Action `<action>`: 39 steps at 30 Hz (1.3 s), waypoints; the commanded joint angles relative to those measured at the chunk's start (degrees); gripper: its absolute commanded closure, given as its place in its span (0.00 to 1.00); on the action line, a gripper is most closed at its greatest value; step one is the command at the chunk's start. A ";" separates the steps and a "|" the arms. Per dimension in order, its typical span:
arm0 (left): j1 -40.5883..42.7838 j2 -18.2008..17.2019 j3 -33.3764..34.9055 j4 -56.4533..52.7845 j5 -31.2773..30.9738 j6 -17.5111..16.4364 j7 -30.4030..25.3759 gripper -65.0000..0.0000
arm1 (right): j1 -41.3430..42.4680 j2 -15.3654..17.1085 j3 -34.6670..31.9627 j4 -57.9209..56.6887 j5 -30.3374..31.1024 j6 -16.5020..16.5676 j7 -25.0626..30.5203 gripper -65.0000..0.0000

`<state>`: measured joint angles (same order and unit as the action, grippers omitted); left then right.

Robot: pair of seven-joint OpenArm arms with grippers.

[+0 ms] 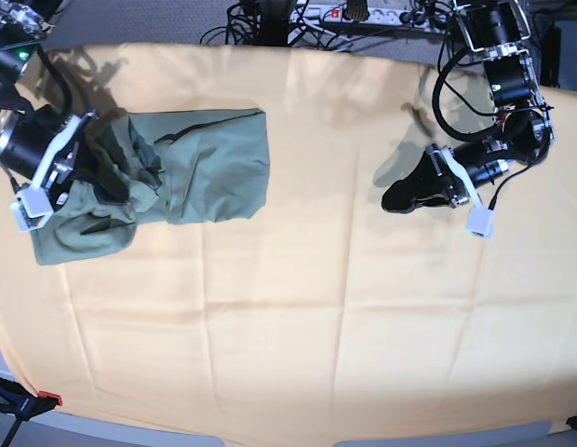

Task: Fold the T-shirt properly
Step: 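Lift the bundled shirt with the right gripper and fold it over itself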

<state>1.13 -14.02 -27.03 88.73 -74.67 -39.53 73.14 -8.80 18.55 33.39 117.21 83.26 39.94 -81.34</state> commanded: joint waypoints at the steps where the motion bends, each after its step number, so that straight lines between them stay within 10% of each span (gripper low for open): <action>1: -0.63 -0.57 -0.20 0.90 -1.92 -0.47 -1.05 1.00 | 0.92 -0.04 -0.87 0.76 1.74 0.06 1.34 1.00; 6: -0.46 -0.55 -0.20 0.90 -1.92 -0.47 -1.03 1.00 | 0.92 -2.69 -8.66 0.76 0.90 0.06 1.34 1.00; 13: 0.02 -0.57 -0.20 0.90 -1.97 -0.47 -1.05 1.00 | 1.20 -3.61 -21.42 0.76 -16.02 0.06 10.78 1.00; 17: 0.13 -0.55 -0.20 0.90 -2.38 -0.47 -1.07 1.00 | 2.32 -3.61 -27.69 0.76 -20.00 0.06 15.34 0.41; 19: 0.13 -0.57 -0.20 0.90 -2.36 -0.47 -1.07 1.00 | 3.72 -3.58 -30.10 0.83 -16.52 0.06 14.82 0.28; 34: 0.15 -0.59 -0.20 0.90 -2.34 -0.47 -1.05 1.00 | 7.34 -3.15 -12.94 12.07 -13.00 0.06 8.90 0.32; 39: 0.11 -0.59 -0.20 0.90 -2.36 -0.47 -1.07 1.00 | 2.69 -3.15 -7.41 12.02 -13.62 0.06 6.49 0.91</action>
<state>2.07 -13.98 -27.03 88.73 -75.22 -39.51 73.12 -6.63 14.90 25.78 128.55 68.55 39.88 -75.92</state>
